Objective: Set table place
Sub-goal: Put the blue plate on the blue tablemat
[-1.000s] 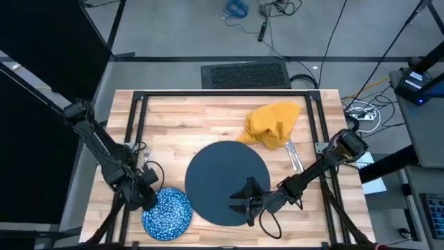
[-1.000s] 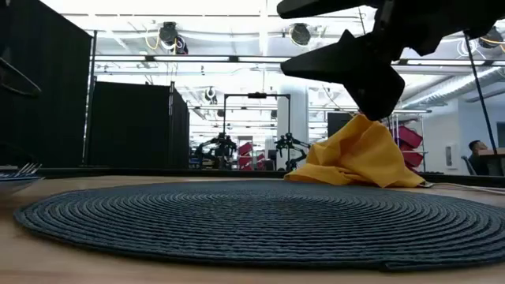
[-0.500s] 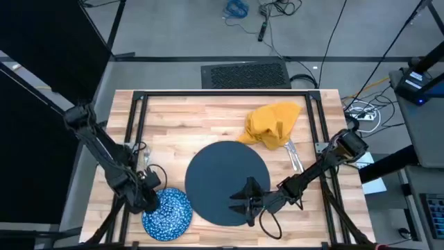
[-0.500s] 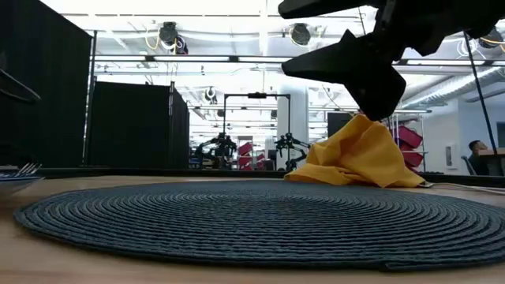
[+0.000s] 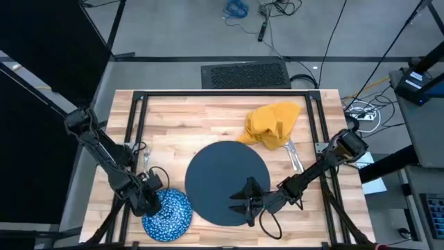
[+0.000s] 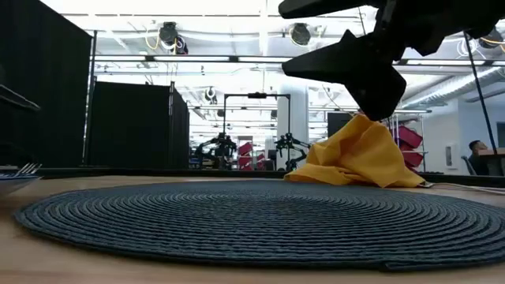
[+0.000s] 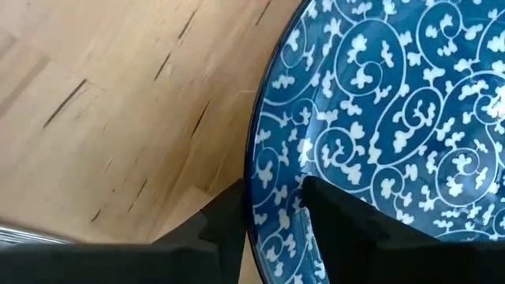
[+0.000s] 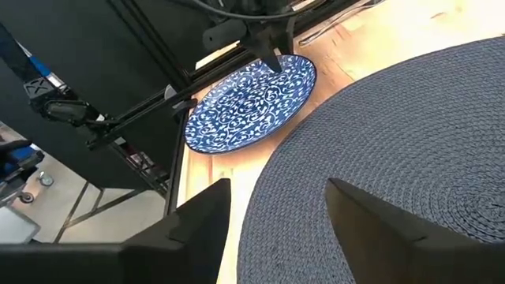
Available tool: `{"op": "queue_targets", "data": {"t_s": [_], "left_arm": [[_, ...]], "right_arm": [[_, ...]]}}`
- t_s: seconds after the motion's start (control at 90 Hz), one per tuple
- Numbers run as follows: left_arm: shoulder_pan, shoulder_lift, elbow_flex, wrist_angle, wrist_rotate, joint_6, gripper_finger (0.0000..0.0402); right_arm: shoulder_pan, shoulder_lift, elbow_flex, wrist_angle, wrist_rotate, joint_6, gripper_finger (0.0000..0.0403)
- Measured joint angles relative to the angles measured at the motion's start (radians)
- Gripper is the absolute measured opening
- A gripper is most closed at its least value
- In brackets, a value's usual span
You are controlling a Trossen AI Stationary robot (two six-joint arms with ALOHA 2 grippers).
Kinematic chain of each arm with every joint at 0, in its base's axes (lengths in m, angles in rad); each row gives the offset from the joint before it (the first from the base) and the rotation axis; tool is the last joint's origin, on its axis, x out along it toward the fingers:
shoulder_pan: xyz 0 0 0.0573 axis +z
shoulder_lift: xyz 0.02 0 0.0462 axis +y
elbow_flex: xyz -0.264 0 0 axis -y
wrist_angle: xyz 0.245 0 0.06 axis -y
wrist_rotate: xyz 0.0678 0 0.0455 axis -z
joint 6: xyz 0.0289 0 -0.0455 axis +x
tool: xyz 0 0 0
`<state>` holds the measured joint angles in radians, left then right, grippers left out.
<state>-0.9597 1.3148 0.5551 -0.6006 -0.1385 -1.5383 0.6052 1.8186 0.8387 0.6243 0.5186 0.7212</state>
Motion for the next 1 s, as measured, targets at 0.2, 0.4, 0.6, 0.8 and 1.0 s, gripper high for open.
{"op": "queue_targets", "data": {"t_s": [0.2,0.4,0.6,0.8,1.0], "left_arm": [[0.028,-0.017,0.000,-0.004,0.000,0.035,0.0016],[0.062,-0.056,-0.002,-0.046,-0.044,0.066,0.0002],[0.114,-0.101,-0.006,-0.069,-0.113,0.107,0.0002],[0.191,-0.110,-0.006,-0.126,-0.164,0.160,0.0002],[0.260,-0.111,-0.006,-0.073,-0.186,0.260,0.0002]], "right_arm": [[0.000,0.000,0.000,0.000,0.003,0.000,0.0201],[0.000,0.000,0.000,0.000,0.002,0.000,0.0201],[0.000,0.000,0.000,-0.001,0.004,0.000,0.0201],[0.000,0.000,0.000,-0.001,0.004,0.000,0.0201],[-0.002,0.000,0.000,-0.002,0.004,0.000,0.0201]]}}
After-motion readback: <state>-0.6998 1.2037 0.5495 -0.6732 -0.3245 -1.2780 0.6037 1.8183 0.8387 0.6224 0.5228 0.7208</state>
